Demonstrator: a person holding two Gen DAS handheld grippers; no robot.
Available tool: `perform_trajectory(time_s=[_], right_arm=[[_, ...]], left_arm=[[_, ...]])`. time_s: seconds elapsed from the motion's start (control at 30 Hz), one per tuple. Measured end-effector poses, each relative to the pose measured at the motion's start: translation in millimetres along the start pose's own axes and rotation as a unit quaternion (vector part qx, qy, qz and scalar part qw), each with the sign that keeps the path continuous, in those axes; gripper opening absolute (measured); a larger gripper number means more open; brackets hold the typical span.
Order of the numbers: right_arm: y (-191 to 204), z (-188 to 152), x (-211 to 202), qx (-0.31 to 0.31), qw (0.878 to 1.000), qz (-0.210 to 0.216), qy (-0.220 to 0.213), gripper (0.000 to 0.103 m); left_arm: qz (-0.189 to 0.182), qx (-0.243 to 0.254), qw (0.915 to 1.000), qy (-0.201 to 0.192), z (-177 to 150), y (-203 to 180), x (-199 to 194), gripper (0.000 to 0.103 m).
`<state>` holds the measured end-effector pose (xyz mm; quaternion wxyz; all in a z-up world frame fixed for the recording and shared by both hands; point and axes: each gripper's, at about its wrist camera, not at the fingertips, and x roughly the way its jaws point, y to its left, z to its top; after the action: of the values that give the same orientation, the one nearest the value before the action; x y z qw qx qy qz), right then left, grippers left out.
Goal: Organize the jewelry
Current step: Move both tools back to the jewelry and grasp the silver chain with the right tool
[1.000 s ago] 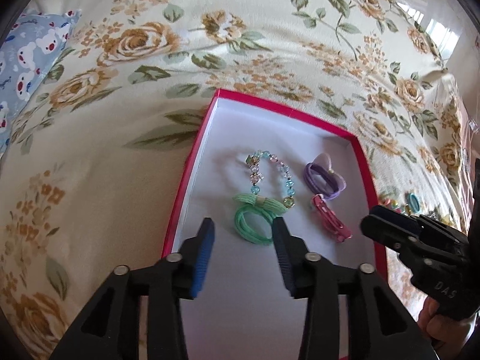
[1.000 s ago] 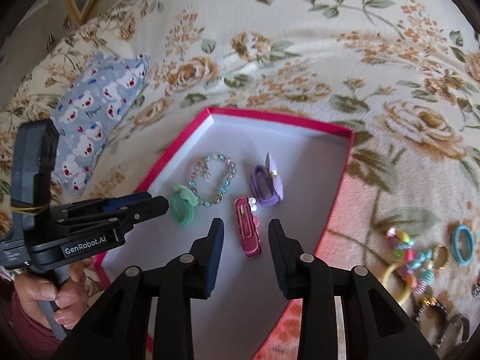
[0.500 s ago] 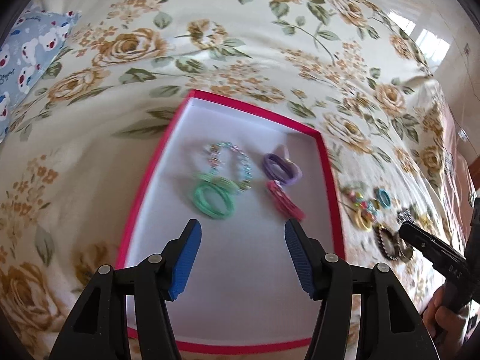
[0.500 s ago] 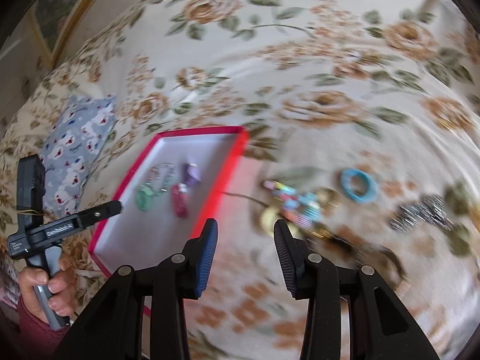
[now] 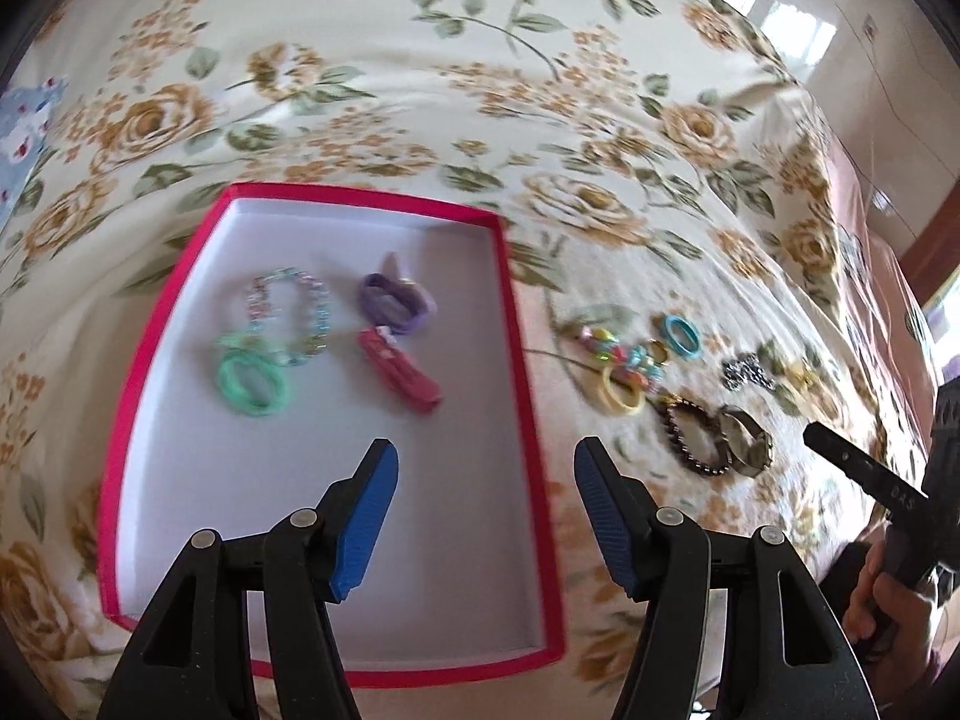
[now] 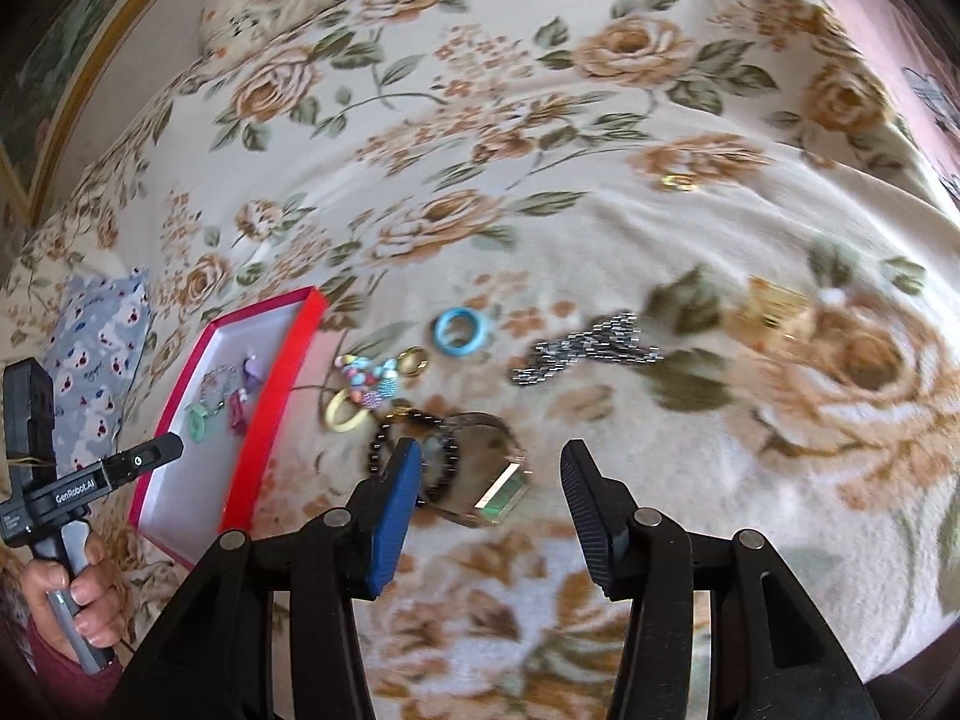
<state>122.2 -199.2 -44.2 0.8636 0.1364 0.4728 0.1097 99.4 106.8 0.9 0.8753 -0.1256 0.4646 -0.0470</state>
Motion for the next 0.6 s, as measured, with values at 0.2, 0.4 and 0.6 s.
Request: perform_trajectory(time_s=[0.2, 0.4, 0.6], right_arm=[[-15, 1, -5, 0.011, 1.000, -0.007, -0.010, 0.055], [-25, 6, -4, 0.016, 1.000, -0.011, -0.012, 0.055], [-27, 16, 5, 0.006, 1.000, -0.010, -0.007, 0.061]], left_arm=[[0.002, 0.030, 0.9995, 0.003, 10, -24, 10, 0.062], [0.006, 0.059, 0.9982, 0.010, 18, -44, 24, 0.063], [0.006, 0.083, 0.9963, 0.022, 30, -63, 48, 0.063]])
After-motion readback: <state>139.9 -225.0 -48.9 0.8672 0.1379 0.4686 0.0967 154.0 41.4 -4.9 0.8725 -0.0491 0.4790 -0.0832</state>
